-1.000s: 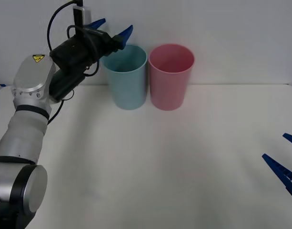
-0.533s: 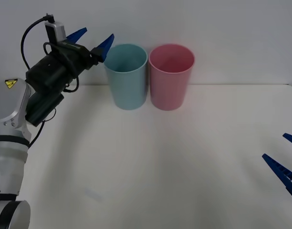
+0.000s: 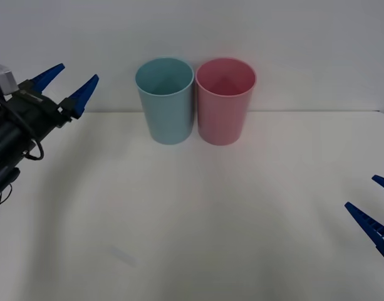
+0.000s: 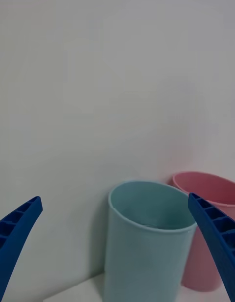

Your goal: Grasp the object on the table and drop it into the matching bin: aluminum can to the light blue bin, PET bottle to the pink bin.

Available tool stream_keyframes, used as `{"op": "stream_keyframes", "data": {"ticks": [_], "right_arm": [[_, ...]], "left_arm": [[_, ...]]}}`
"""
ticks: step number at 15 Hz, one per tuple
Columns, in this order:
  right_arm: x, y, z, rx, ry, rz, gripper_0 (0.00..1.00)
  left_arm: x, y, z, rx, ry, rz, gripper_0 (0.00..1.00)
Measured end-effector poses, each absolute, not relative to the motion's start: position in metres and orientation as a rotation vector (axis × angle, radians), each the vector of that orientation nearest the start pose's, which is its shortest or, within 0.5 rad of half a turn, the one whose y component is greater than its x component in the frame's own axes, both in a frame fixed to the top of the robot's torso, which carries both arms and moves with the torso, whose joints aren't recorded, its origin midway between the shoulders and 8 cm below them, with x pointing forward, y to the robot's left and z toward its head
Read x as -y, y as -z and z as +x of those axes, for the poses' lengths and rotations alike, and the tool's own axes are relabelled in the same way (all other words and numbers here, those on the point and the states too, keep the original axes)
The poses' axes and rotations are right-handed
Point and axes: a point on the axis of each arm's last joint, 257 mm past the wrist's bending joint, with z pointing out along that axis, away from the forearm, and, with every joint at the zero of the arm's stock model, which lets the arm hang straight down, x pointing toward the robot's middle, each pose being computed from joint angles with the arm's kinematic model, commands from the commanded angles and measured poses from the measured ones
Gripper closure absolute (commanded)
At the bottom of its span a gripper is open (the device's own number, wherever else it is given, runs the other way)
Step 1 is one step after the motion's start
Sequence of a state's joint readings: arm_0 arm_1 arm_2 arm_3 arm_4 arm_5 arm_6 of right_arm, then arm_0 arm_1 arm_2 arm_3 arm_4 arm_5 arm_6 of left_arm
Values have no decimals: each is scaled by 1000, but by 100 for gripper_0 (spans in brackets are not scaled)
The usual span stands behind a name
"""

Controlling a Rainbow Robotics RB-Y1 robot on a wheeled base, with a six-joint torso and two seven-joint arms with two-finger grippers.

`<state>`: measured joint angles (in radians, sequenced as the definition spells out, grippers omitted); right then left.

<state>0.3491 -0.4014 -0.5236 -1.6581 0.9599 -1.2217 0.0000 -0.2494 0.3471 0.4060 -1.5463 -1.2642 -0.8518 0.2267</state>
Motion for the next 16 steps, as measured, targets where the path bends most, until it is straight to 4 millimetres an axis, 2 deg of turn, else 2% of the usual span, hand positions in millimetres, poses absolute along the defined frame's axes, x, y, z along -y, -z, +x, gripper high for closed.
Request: {"op": "stream_keyframes", "data": {"ticks": [6,11,13,16], "right_arm": [[330,169,342,-1441,-567,-465,0],[330,169,342,-1441,-567,-465,0],[330,169,342,-1441,-567,-465,0],[330,169,342,-1441,-567,-465,0]], "left_arm": [[-339,58,487,-1330,469,428,0],[-387,78,431,-1404,385,457,0],[-395,86,408,-1430,364,461,0],[-398,102,381,-1469,366,459,0]]}}
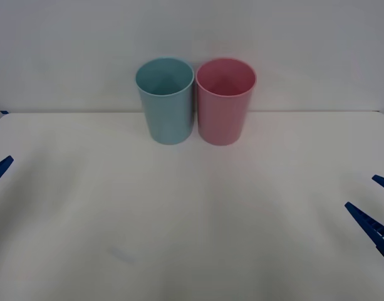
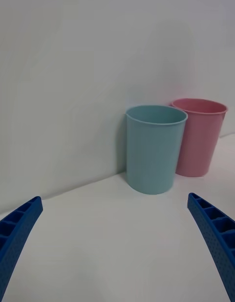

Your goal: Grasp the object on the table and drop it into the matching bin: aluminum can to the light blue bin, PET bottle to the pink bin.

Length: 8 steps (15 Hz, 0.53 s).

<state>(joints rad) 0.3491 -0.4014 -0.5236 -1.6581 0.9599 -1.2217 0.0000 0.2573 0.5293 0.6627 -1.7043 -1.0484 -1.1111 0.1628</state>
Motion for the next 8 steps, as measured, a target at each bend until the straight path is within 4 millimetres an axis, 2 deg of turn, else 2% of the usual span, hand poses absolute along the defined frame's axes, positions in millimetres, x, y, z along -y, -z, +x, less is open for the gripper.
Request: {"op": "stream_keyframes", "data": {"ticks": [3,8], "right_arm": [[330,169,342,-1441,-567,-465,0],[330,169,342,-1441,-567,-465,0]], "left_arm": [[-395,111,366,-1483,377,468,0],[-390,128,354,-1512,390,491,0]]}}
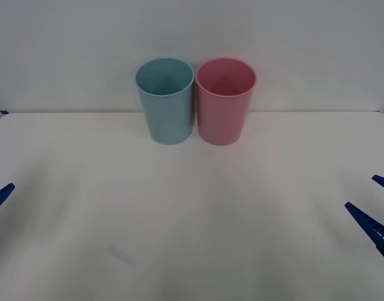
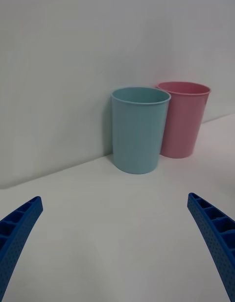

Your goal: Grasp the object on the table and drop it into the matching bin: aluminum can to the light blue bin, PET bottle to the pink bin.

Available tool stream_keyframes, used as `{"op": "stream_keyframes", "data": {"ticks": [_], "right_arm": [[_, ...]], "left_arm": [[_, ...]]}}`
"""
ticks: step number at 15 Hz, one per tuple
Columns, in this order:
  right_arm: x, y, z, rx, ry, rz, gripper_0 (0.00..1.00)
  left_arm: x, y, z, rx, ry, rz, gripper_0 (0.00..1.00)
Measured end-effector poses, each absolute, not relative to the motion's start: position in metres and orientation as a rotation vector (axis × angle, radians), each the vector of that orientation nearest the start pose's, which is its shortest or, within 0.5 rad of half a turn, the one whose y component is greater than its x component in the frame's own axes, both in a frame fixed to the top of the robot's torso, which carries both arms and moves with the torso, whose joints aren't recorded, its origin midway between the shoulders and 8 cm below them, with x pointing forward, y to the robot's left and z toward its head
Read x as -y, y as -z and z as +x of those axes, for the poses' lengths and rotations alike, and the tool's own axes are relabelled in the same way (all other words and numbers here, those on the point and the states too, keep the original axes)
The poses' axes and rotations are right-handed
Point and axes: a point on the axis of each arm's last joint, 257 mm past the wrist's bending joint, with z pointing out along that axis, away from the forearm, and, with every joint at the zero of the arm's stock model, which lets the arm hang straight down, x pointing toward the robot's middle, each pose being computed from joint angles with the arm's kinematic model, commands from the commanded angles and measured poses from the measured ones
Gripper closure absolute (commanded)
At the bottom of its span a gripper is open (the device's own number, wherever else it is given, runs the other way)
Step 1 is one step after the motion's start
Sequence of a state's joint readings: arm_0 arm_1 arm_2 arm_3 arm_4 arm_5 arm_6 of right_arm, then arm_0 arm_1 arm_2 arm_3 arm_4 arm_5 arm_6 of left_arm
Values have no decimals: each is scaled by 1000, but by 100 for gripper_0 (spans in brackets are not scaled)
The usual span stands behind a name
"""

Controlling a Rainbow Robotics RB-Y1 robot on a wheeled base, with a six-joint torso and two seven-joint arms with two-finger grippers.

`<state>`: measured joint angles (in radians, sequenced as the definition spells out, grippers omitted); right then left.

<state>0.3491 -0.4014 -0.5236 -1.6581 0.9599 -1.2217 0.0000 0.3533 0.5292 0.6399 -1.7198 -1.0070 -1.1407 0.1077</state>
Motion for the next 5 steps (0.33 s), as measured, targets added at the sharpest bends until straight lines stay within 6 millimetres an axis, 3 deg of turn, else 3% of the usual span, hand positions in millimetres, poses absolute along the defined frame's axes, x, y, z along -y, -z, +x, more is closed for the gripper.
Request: {"op": "stream_keyframes", "data": {"ticks": [5], "right_arm": [[330,169,342,-1441,-567,-465,0]], "left_arm": [[-385,136,355,-1526,403,481,0]]}}
